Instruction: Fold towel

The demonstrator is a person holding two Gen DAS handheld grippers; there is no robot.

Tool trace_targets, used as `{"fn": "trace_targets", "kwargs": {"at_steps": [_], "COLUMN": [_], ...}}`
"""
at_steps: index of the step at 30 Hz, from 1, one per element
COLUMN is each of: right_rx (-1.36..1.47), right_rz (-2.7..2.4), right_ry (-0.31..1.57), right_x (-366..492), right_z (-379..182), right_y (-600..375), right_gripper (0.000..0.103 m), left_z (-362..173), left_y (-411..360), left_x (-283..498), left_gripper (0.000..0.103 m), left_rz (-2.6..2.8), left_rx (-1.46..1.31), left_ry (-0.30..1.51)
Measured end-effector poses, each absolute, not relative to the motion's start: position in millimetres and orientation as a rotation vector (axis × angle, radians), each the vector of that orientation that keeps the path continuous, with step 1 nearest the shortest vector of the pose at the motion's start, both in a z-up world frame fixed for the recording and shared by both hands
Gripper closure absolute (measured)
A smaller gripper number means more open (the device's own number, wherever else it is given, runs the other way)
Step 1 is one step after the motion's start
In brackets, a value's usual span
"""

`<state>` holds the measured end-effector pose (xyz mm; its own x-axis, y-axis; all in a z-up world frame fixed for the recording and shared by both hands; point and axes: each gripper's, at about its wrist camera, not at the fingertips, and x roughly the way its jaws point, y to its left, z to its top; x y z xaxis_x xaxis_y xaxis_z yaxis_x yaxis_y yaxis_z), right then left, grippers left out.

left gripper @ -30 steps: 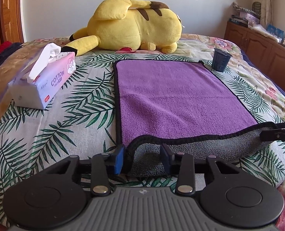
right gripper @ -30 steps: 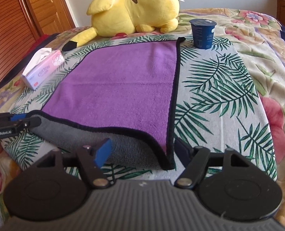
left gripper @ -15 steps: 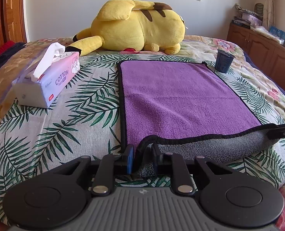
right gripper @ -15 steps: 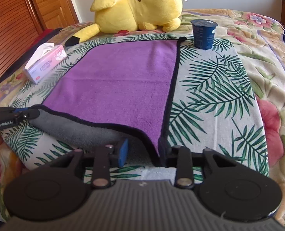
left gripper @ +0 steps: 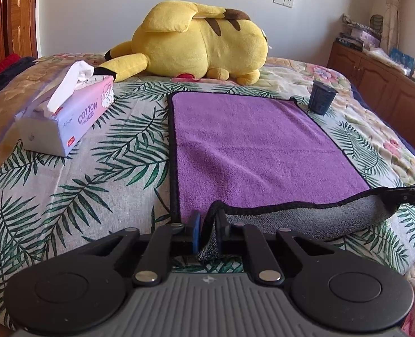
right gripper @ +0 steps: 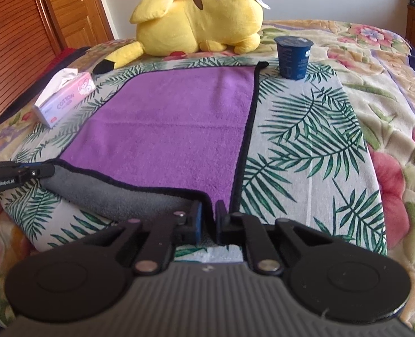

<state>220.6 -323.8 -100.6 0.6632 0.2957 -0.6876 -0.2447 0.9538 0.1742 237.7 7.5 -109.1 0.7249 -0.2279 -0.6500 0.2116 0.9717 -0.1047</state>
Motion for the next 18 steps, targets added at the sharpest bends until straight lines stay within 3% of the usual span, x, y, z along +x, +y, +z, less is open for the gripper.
{"fn": "trace_targets", "kwargs": {"at_steps": [18], "right_rx": [0.078], "right_rz": [0.294], "right_ry": [0.678], "right_x": [223.9], "right_z": [-92.8], "right_y": [-323.9], "right_gripper": [0.098], "left_z": [-85.5], "left_y": [10.2], "left_x": [233.3], "left_gripper": [0.103], "left_rz": [-0.244], "left_rx": [-0.063], "left_ry": [0.631]}}
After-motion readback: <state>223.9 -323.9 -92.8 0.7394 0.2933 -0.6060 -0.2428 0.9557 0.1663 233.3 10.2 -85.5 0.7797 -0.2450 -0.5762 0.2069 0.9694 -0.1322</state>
